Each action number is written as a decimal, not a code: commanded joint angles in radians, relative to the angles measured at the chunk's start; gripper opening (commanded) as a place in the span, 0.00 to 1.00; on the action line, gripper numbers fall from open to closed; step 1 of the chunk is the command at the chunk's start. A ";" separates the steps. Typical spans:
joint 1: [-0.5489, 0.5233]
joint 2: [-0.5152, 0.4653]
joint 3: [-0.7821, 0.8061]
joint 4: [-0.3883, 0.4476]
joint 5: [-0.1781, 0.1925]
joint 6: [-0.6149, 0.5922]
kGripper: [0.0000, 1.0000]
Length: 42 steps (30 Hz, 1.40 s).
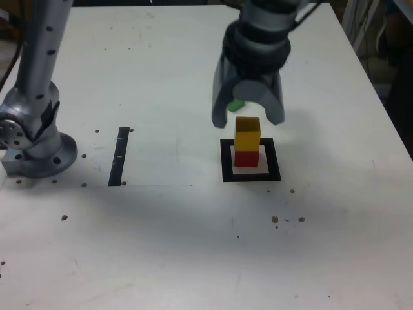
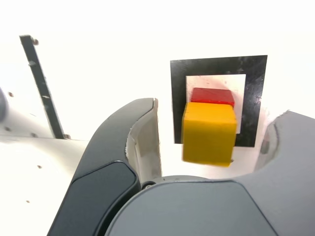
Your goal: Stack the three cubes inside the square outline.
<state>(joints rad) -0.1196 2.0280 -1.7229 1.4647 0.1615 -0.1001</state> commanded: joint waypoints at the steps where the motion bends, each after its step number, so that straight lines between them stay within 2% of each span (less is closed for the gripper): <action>1: 0.050 -0.054 0.026 0.009 0.014 0.065 0.99; 4: 0.136 -0.127 0.077 0.007 0.046 0.208 0.99; 8: 0.265 -0.200 0.161 -0.036 0.118 0.447 0.99; 12: 0.363 -0.209 0.253 -0.150 0.177 0.655 0.99; 15: 0.399 -0.184 0.303 -0.243 0.199 0.755 0.99; 18: 0.407 -0.156 0.332 -0.314 0.201 0.805 0.99; 22: 0.400 -0.137 0.353 -0.367 0.195 0.836 0.99; 29: 0.390 -0.103 0.360 -0.391 0.184 0.868 0.96; 38: 0.360 -0.041 0.363 -0.432 0.136 0.872 0.92; 42: 0.359 -0.024 0.373 -0.449 0.134 0.866 0.88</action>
<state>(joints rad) 0.2397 1.9992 -1.3510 1.0192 0.2938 0.7687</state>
